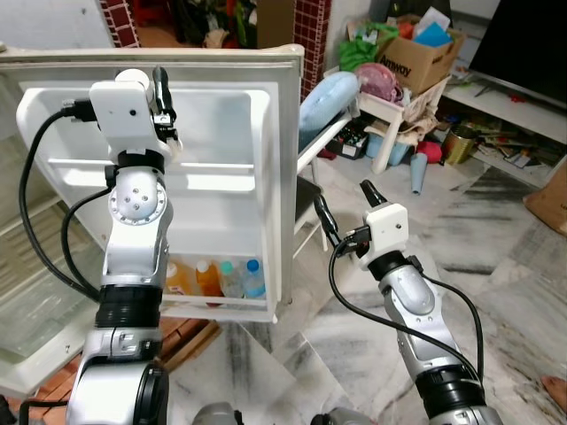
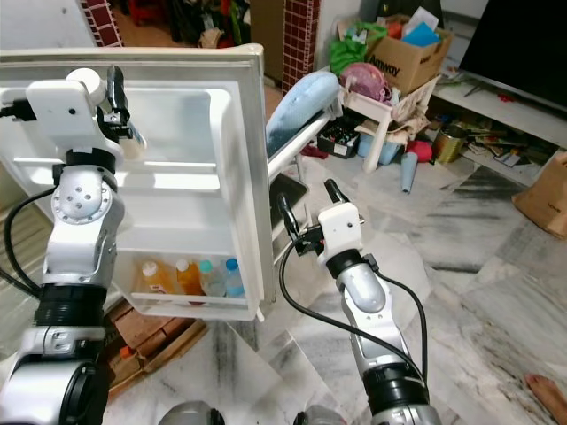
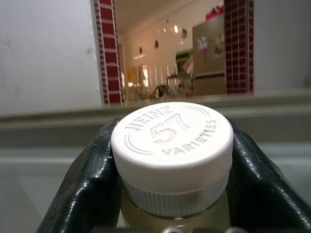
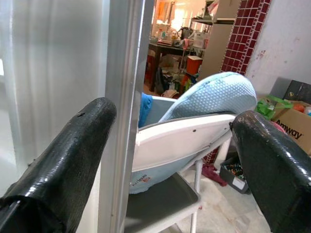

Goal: Restocking fridge

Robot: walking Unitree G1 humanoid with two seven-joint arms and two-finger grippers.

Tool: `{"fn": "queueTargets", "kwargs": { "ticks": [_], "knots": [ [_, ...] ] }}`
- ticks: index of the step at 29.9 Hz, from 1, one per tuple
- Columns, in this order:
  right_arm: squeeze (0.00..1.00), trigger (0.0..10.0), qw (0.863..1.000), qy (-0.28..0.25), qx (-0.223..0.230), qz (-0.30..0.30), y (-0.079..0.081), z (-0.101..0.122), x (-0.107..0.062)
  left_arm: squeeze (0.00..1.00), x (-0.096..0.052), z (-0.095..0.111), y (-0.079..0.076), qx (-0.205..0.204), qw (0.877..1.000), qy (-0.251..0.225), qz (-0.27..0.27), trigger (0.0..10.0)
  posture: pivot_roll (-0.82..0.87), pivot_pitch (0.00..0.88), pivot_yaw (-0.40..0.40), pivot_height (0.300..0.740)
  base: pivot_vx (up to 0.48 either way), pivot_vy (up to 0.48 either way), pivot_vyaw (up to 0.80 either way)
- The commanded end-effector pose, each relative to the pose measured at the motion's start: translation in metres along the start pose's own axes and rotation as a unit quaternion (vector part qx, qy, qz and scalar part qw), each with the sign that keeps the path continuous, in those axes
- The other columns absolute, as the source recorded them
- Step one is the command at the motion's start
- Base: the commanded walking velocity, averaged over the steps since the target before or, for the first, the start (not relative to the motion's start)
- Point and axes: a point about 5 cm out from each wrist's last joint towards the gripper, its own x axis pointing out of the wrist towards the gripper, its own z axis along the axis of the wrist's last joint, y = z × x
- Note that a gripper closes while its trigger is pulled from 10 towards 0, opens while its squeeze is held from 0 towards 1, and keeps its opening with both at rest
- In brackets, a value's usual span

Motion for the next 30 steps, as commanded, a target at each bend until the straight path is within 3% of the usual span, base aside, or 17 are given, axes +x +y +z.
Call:
{"fn": "queueTargets", "kwargs": {
  "ticks": [1,3,5,6,10,11,12,13,18,30],
  "knots": [
    [0.00,10.0,1.000,-0.009,-0.004,-0.002,0.000,0.004,-0.001,0.00,0.008,0.011,-0.001,-0.002,1.000,-0.027,0.004,10.0,0.01,0.005,0.025,0.740,0.000,0.000,0.00],
    [0.00,10.0,1.000,-0.007,-0.006,-0.002,-0.001,0.003,-0.003,0.00,0.013,0.007,-0.004,0.010,1.000,-0.010,0.005,10.0,0.00,0.008,0.026,0.740,0.000,0.000,0.00],
    [0.00,10.0,1.000,-0.006,-0.007,-0.004,-0.002,0.003,-0.004,0.00,0.014,-0.008,-0.004,0.008,0.997,0.062,0.040,10.0,0.00,0.012,0.027,0.740,0.000,0.000,0.00],
    [0.00,10.0,1.000,-0.006,-0.007,-0.004,-0.001,0.003,-0.004,0.00,0.014,-0.011,-0.004,0.013,0.996,0.070,0.044,10.0,0.00,0.014,0.027,0.740,0.000,0.000,0.00],
    [0.00,10.0,1.000,-0.004,-0.008,-0.003,0.000,0.002,-0.003,0.00,0.010,-0.024,-0.006,-0.028,0.989,0.129,0.063,10.0,0.01,0.016,0.027,0.740,0.000,0.000,0.00],
    [0.00,10.0,1.000,-0.003,-0.008,-0.002,0.000,0.002,-0.003,0.93,0.011,-0.024,-0.006,-0.023,0.989,0.134,0.064,10.0,0.01,0.015,0.024,0.740,0.000,0.000,0.00],
    [0.00,10.0,1.000,-0.002,-0.009,-0.002,0.001,0.002,-0.003,0.93,0.011,-0.024,-0.006,-0.018,0.988,0.137,0.063,10.0,0.01,0.015,0.024,0.740,0.000,0.000,0.00],
    [0.00,10.0,1.000,-0.001,-0.009,0.000,0.001,0.001,-0.004,1.00,0.012,-0.023,-0.006,-0.026,0.989,0.134,0.059,10.0,0.01,0.015,0.022,0.740,0.000,0.000,0.00],
    [0.00,10.0,1.000,0.003,-0.010,0.003,0.002,0.000,-0.005,1.00,0.018,-0.027,0.000,-0.032,0.981,0.172,0.085,10.0,0.02,0.015,0.023,0.740,0.000,0.000,0.00],
    [0.00,10.0,1.000,0.002,-0.009,-0.001,0.002,-0.001,-0.003,1.00,0.024,-0.018,0.003,0.001,0.983,0.164,0.083,10.0,0.02,0.011,0.031,0.740,0.000,0.000,0.00]
  ]
}}
